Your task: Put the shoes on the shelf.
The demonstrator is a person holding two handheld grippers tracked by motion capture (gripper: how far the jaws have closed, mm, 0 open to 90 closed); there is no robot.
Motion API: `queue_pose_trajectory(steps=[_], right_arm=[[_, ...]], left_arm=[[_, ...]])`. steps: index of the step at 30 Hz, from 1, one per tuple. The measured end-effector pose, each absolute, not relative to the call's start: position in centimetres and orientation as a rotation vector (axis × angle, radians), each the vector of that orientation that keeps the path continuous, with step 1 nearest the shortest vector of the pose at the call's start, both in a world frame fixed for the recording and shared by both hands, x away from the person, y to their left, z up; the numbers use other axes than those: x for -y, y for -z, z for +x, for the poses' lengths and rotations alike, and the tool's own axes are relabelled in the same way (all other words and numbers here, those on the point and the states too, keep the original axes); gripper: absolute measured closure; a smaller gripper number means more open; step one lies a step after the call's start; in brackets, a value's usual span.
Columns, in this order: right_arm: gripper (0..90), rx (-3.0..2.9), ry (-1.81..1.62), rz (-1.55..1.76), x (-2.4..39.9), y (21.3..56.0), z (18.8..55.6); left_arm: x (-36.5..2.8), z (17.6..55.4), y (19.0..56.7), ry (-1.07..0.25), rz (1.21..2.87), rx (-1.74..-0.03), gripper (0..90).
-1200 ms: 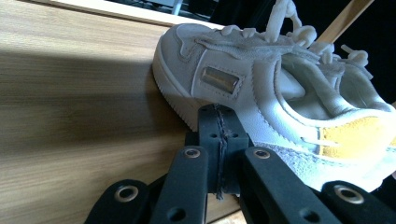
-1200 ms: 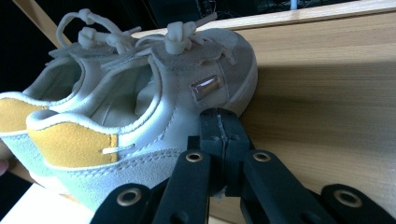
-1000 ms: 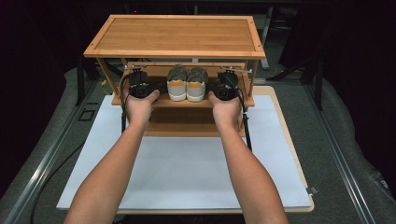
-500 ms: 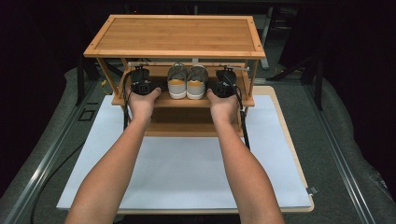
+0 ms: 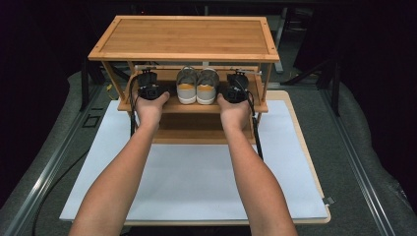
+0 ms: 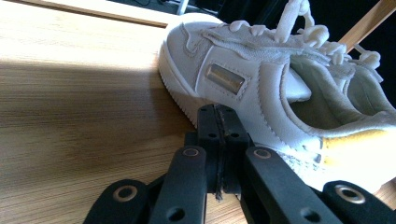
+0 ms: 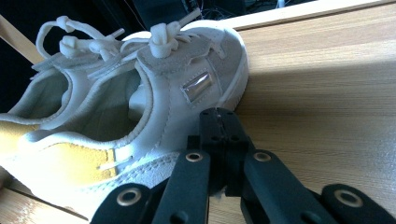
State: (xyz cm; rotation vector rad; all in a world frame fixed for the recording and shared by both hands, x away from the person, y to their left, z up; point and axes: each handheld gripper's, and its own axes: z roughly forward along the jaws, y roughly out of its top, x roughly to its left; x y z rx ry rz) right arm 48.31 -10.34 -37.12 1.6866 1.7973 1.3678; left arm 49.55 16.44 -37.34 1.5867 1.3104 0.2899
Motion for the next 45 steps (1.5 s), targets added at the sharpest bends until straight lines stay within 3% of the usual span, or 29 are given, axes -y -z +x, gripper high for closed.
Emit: queue_pose_trajectory(steps=[13,18,26,37,45], right_arm=[[87.6,-1.757,-1.404,1.621,10.5,36.6,47.5],[82.8,-1.749,-1.413,1.594,10.7,36.5,47.0],[73.9,-1.738,-1.451,1.599,11.4,37.0,46.2],[59.9,-1.801,-1.49,1.502,12.5,36.1,42.3],[57.0,-1.905,-1.483,1.399,13.2,37.4,38.1]], left_arm=[[-17.1,48.9,37.3,-0.297,1.527,-1.319,82.2],[-17.4,48.3,37.4,-0.294,1.518,-1.305,81.1],[-17.9,46.8,36.6,-0.299,1.527,-1.256,66.4],[-19.0,42.4,35.7,-0.257,1.559,-1.141,58.0],[-20.4,39.4,37.7,-0.265,1.621,-1.078,56.6]])
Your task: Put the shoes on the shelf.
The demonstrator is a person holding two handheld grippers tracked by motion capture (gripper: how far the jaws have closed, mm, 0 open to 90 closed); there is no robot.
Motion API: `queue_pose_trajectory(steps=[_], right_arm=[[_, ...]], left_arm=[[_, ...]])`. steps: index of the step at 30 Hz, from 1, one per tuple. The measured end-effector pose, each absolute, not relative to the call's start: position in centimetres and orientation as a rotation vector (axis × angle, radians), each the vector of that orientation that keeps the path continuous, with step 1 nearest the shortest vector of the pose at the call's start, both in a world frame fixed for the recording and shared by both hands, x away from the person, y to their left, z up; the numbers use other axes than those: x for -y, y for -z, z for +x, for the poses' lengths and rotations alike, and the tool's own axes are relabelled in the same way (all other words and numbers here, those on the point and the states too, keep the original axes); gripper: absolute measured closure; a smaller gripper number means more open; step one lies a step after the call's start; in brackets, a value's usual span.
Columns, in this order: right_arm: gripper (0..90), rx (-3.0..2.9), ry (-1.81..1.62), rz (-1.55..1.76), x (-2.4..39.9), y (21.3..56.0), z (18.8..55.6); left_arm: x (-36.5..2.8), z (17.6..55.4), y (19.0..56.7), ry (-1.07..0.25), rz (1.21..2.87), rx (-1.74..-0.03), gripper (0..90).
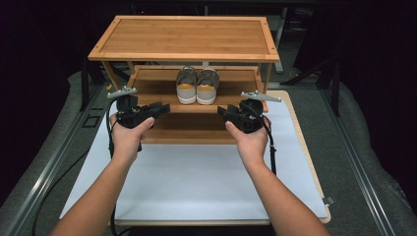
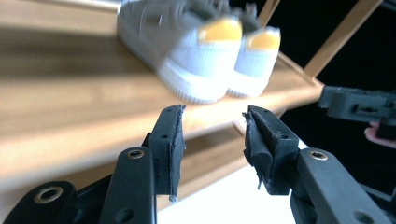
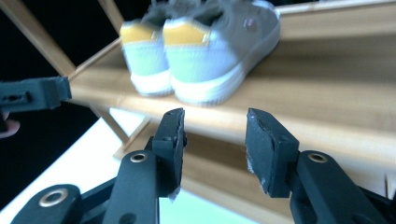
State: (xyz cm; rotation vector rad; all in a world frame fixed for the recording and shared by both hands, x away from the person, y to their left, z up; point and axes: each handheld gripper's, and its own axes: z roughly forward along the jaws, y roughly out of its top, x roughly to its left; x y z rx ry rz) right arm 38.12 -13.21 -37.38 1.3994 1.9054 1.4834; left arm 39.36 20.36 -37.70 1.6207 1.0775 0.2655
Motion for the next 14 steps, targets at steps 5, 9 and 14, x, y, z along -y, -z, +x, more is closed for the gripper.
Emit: queue_pose_trajectory(steps=[5,9,14], right_arm=[[56.3,-1.94,-1.407,1.376,13.7,39.3,36.3],[54.5,-1.967,-1.373,1.343,14.0,41.1,35.0],[53.9,-1.992,-1.345,1.302,13.9,43.6,32.6]], left_arm=[[-21.7,37.4,39.6,-0.273,1.624,-1.078,55.8],[-21.9,36.0,41.1,-0.306,1.663,-1.066,51.3],[-21.6,34.2,43.6,-0.347,1.733,-1.057,42.4]])
